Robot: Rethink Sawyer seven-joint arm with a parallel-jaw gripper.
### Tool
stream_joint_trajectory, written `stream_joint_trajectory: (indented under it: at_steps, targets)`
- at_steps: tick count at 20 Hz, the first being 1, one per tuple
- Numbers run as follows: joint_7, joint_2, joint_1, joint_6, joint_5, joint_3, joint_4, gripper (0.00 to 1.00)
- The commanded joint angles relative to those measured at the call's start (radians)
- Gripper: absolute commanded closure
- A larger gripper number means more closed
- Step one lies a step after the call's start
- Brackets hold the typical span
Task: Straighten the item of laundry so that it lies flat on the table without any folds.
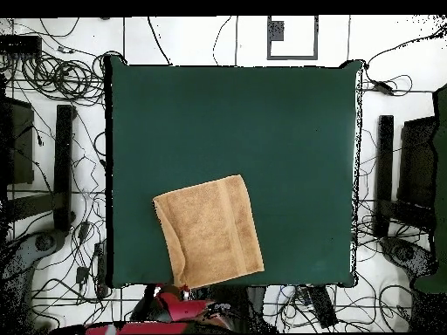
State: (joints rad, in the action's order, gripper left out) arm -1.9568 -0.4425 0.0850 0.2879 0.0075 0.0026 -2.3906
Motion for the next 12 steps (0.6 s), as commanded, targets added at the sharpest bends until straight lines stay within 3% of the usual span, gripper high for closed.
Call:
stream_joint_trajectory:
  at_steps: [1, 12]
  targets:
    - [-0.070, 0.026, 0.158, -0.025, 0.105, -0.107, 0.222, 0.00]
    - [-0.088, 0.024, 0.128, -0.178, 0.079, -0.073, 0.301, 0.00]
